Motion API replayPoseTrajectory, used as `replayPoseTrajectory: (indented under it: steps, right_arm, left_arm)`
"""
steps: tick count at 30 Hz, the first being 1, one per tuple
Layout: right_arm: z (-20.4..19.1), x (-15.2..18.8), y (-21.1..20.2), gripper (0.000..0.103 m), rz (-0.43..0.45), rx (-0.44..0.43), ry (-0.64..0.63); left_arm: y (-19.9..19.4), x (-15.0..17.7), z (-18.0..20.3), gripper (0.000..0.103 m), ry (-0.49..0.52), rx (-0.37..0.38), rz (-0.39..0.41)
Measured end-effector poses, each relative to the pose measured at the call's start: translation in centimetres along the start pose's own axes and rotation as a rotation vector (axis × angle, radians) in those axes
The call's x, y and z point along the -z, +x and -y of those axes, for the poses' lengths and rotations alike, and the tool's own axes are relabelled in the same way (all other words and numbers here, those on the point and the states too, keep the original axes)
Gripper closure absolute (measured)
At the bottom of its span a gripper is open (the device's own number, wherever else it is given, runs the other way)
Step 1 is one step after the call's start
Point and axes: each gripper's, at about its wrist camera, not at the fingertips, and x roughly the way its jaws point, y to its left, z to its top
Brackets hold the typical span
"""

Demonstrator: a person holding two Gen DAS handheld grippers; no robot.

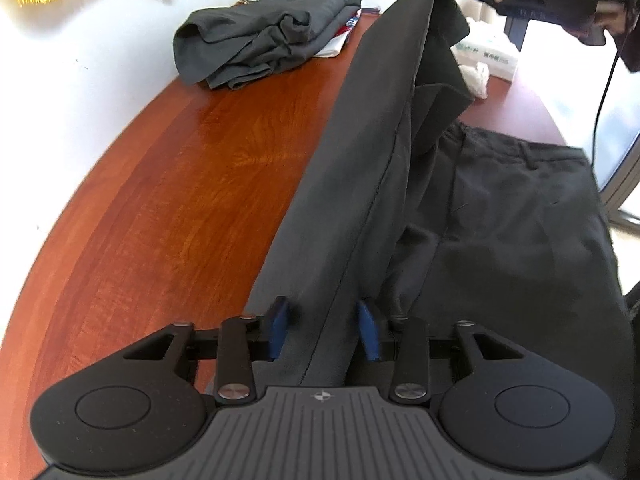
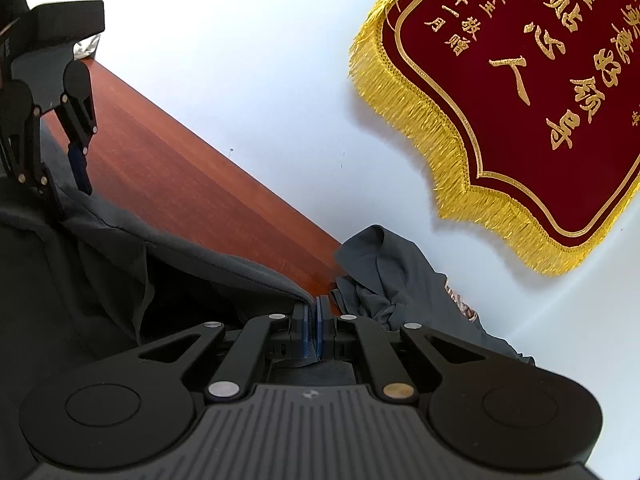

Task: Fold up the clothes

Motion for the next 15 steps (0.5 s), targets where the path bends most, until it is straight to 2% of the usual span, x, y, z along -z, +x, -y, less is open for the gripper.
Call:
replayPoseTrajectory:
  steps: [1,4,15]
  right_arm:
    - [0.0,0.0,-0.1,0.099,0.001,0.003,0.000]
    - [0.0,0.0,-0.2,0.099,0.004,0.013,0.005]
    - [1.0,-2.0,0.1,0.099,0.030,0.076,0.014]
  left_arm:
    - [-0.1,0.0,-0.1,0.095,-0.003,-0.012,0.006]
    - [-1.1,0.0,-0.2,0.099,-0.014,-0.059,0.043]
    - [-6.0,-0.6,-1.9,0.099,-0.076,-0.303,0.209]
